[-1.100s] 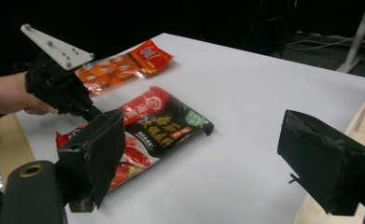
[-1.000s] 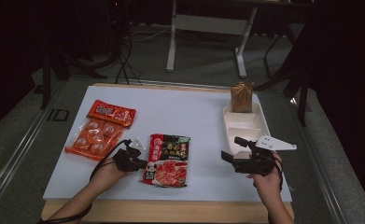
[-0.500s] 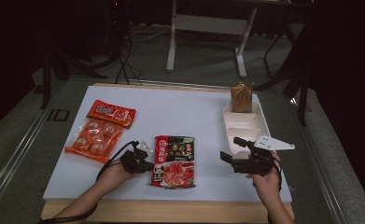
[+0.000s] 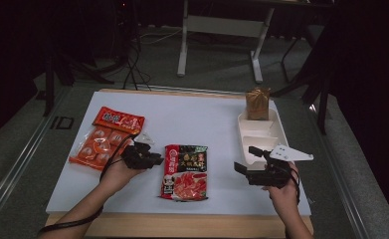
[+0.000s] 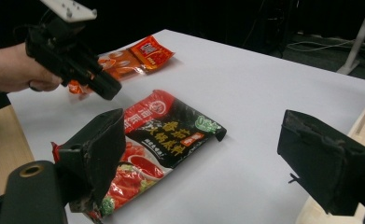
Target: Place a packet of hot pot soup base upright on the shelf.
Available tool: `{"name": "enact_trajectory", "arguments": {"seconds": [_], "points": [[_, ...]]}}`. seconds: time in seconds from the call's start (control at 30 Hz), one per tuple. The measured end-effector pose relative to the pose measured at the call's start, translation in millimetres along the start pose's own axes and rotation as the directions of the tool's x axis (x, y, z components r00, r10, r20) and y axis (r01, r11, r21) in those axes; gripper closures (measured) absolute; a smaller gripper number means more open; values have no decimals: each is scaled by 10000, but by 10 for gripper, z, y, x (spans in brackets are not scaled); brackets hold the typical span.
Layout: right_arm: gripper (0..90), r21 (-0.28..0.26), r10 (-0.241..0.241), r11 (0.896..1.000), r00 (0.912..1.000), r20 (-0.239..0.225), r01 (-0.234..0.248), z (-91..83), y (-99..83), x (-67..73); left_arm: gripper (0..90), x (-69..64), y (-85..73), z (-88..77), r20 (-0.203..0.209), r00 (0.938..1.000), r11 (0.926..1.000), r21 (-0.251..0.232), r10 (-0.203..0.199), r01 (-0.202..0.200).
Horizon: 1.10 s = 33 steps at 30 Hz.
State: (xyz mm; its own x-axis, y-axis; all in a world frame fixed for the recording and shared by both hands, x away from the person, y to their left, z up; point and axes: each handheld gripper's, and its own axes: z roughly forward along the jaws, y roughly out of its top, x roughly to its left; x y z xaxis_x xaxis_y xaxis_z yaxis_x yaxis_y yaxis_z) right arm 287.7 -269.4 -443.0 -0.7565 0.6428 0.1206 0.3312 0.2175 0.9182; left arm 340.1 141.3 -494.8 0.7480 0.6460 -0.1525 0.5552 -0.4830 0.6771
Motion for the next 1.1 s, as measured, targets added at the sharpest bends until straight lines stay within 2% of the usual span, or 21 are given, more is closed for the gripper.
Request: {"name": "enact_trajectory", "arguments": {"seconds": [0.17, 0.27, 0.4, 0.63, 0.8, 1.0, 1.1], "points": [[150, 46, -47, 10000, 10000, -17, 47, 8, -6, 5, 611, 65, 76, 75, -225, 9994, 9994, -229, -270, 265], [150, 94, -62, 9999, 10000, -25, 62, 17, -14, 5, 573, 115, 125, 141, -338, 9989, 9990, -338, -312, 300], [150, 111, -83, 9999, 10000, -34, 84, 17, -18, 7, 541, 203, 189, 251, -503, 9983, 9993, -211, -306, 296], [150, 169, -129, 9998, 9999, -54, 130, 29, -29, 10, 541, 302, 244, 445, -283, 9972, 9975, -107, -694, 692], [150, 219, -167, 9996, 9998, -67, 168, 41, -33, 15, 542, 310, 247, 557, -285, 9972, 9975, 180, -685, 690], [150, 224, -123, 9997, 9999, -91, 125, 46, -41, 1, 544, 335, 220, 686, -58, 9962, 9953, 419, -874, 875], [150, 245, -140, 9996, 9999, -84, 142, 52, -43, -1, 576, 317, 224, 737, -67, 9964, 9944, 635, -843, 846]]}}
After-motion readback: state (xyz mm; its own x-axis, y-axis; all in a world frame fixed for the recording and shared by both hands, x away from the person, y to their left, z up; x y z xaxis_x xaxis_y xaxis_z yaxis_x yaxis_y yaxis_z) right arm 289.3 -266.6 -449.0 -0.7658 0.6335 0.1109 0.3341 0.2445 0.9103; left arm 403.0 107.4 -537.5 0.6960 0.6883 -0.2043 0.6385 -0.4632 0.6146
